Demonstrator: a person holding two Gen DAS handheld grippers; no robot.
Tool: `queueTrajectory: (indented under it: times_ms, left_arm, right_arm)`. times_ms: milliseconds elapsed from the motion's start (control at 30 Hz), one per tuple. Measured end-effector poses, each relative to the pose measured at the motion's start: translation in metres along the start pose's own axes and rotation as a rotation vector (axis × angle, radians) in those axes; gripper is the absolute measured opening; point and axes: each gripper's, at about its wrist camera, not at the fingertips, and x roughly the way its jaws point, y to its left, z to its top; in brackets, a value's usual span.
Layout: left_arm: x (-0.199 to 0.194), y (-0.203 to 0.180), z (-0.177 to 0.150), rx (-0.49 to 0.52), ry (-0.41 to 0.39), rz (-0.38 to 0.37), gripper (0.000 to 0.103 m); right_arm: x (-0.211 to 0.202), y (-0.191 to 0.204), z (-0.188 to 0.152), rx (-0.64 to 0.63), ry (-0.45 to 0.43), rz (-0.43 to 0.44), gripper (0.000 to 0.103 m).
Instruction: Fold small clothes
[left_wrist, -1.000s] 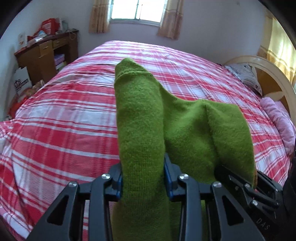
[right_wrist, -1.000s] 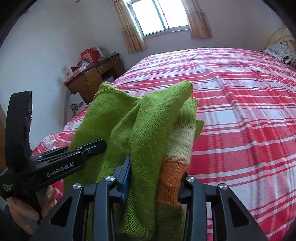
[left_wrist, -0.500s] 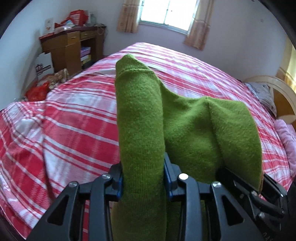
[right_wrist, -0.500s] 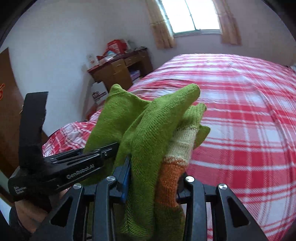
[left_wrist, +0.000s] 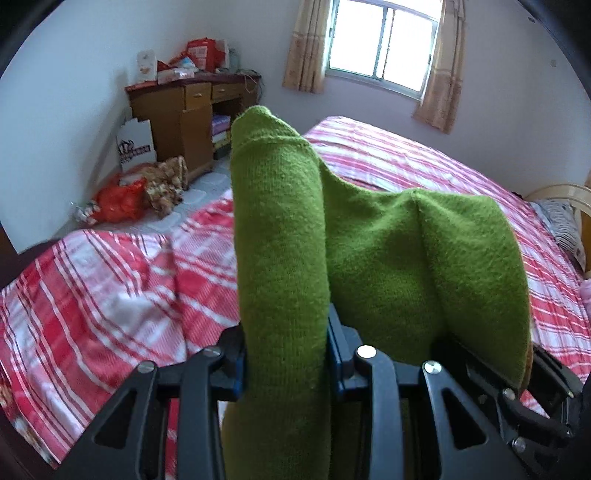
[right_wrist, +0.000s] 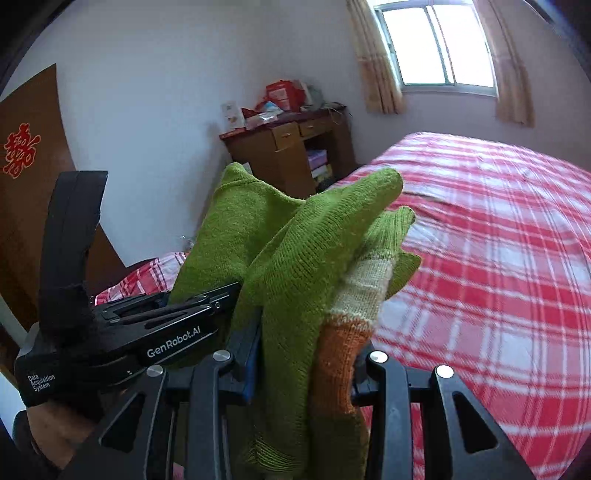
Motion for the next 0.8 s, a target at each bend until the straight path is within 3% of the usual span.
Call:
queueTrajectory:
  times_ms: [367, 667, 800]
  left_arm:
    - [0.048, 0.012, 0.034, -0.009, -0.038, 0.072, 0.034]
    - [0.075, 0.006, 0.044, -0.007, -0.04, 0.083, 0.034]
    - [0.091, 0.006, 0.047, -0.013, -0.012, 0.114, 0.034]
  right_arm:
    - [0.069, -0.008, 0.039, -0.036, -0.046, 0.004, 0.036]
    - [0.101, -0.019, 0.047, -0.087, -0.071, -0.063, 0.035]
    - [0.122, -0.028, 0.047, -0.118, -0.034, -0.101, 0.035]
